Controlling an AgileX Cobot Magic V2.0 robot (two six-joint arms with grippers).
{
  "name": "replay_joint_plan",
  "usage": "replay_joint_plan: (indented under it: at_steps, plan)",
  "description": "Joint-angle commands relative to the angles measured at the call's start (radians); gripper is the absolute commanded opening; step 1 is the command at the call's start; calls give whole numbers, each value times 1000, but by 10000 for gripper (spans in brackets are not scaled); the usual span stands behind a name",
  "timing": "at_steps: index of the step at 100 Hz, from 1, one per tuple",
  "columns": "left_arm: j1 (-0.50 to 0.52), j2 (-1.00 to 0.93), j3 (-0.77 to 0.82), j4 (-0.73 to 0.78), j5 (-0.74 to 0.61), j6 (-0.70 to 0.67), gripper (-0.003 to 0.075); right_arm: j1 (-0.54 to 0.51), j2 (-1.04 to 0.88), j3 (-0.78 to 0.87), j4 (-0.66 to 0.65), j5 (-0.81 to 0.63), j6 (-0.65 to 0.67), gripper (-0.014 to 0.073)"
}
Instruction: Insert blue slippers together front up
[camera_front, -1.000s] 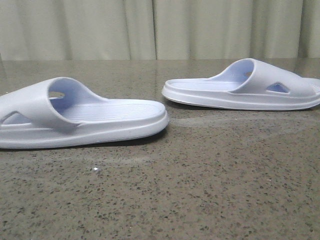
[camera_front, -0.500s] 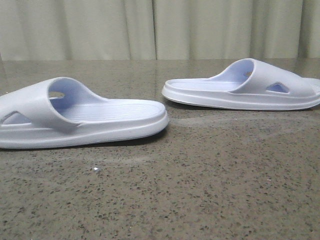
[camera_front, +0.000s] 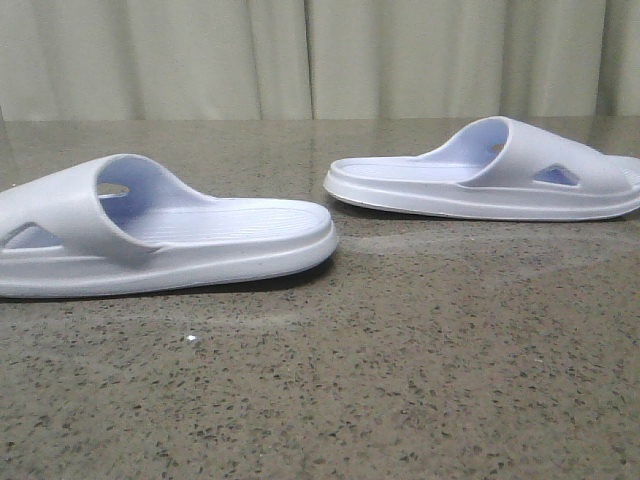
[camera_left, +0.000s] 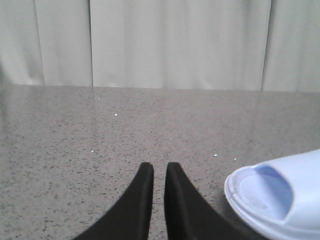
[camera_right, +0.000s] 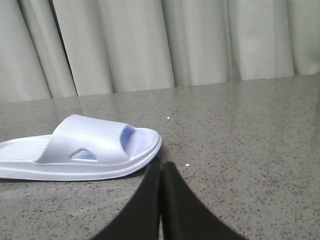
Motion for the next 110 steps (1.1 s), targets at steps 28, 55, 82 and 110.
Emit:
replay_joint_plan:
  at_steps: [28, 55, 82, 110]
  plan:
    - [2, -27, -61, -447, 34, -13, 15, -7, -5, -119, 5, 64, -4, -106]
    - [10, 101, -280, -403, 193, -13, 15, -7, 128, -334, 5, 276, -4, -106]
    - [10, 449, -551, -259, 370, -13, 15, -7, 309, -472, 5, 291, -4, -106]
    - [2, 680, -608, -264, 372, -2, 16, -7, 409, -483, 89, 267, -4, -106]
